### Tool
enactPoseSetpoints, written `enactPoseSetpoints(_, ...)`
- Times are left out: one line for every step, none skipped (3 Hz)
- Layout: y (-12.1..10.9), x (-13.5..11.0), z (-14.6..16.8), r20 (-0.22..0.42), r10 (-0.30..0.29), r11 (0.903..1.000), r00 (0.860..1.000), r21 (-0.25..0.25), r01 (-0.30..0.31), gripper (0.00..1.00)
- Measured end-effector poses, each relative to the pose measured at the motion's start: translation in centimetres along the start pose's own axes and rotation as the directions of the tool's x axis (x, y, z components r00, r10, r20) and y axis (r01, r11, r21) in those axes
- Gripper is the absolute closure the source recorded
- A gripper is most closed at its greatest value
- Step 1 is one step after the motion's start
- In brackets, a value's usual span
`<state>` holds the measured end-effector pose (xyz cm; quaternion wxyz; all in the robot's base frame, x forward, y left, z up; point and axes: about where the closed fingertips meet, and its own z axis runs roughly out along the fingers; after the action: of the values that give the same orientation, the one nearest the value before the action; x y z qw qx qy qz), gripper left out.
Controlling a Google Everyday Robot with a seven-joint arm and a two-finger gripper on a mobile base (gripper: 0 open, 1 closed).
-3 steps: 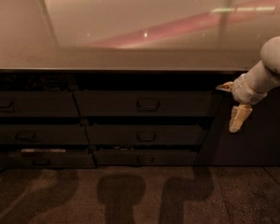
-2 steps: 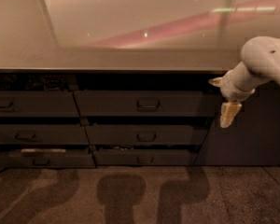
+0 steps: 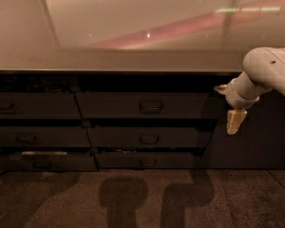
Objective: Open top drawer
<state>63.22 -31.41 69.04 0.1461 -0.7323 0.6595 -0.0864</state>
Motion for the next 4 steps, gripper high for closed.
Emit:
enactPoseSetpoints(-0.6, 2.7, 2.1, 0.044, 0.058, 0.9962, 0.997, -0.068, -0.055, 0.0)
enactPoseSetpoints(-0.6, 2.7, 2.1, 0.043, 0.058, 0.9962, 0.997, -0.068, -0.055, 0.0)
enactPoseSetpoints(-0.9, 2.3, 3.2, 0.012, 0.056, 0.9936, 0.998, -0.099, -0.054, 0.0)
enactPoseSetpoints(-1.3, -1.0, 4.8, -0.043, -0.031, 0.9903, 0.999, -0.137, 0.025, 0.0)
